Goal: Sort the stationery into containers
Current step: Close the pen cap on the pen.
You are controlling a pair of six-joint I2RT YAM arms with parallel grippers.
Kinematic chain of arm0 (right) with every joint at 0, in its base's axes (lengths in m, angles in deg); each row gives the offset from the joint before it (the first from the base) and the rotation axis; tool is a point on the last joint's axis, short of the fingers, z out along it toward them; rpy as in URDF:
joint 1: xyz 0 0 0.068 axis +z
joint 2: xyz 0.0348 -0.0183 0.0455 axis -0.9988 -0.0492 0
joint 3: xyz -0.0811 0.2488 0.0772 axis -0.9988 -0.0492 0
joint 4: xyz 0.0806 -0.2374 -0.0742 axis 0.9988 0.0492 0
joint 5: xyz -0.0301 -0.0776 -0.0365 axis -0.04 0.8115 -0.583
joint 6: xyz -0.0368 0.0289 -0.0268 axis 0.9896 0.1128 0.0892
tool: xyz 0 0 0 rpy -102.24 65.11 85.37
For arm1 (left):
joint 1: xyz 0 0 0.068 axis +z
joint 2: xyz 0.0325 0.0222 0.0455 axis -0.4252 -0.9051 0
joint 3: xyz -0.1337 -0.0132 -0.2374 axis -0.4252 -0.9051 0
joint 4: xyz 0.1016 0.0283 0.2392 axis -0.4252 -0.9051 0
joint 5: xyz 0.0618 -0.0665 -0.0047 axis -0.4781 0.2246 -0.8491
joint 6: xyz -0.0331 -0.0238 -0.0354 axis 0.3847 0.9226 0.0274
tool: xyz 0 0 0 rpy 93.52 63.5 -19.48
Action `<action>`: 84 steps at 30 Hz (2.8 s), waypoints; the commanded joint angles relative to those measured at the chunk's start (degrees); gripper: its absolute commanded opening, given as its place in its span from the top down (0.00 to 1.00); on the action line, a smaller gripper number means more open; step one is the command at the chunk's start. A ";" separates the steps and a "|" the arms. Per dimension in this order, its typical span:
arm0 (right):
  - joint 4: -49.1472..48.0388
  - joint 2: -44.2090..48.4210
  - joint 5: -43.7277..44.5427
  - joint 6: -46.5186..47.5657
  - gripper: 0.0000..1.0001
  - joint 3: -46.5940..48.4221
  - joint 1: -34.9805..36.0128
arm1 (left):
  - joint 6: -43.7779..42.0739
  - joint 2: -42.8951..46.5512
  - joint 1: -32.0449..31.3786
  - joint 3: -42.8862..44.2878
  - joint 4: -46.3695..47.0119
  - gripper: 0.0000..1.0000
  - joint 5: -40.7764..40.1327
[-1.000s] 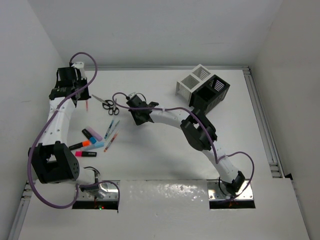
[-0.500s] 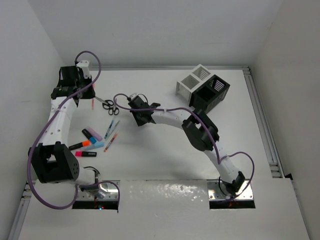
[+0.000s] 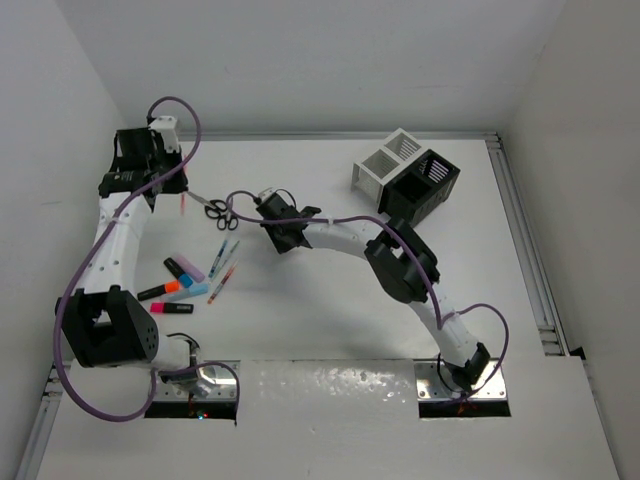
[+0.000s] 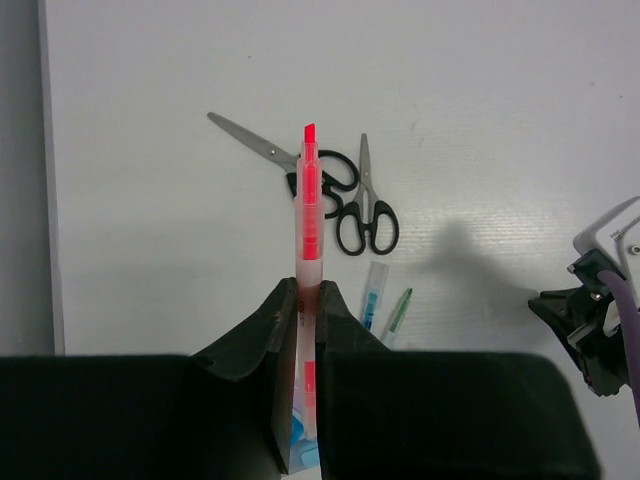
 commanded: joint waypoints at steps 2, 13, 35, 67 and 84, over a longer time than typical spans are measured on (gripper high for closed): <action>6.79 2.68 -0.39 3.36 1.00 -2.29 -0.73 | -1.61 2.36 -0.41 2.68 0.86 1.00 4.30; -6.22 25.10 -11.21 -3.56 1.00 -12.48 -9.07 | -7.59 2.97 -4.88 3.64 -2.21 1.00 13.62; -41.91 53.15 -11.66 -14.03 1.00 -26.98 -10.76 | 11.73 25.39 -22.10 -19.38 26.42 1.00 31.48; -48.77 56.32 -3.13 -12.01 1.00 -33.75 -3.90 | 24.92 23.36 -31.17 -20.17 31.35 1.00 23.82; -48.16 55.88 -2.78 -11.92 1.00 -34.28 -3.81 | 25.54 22.66 -32.31 -20.00 33.64 1.00 21.45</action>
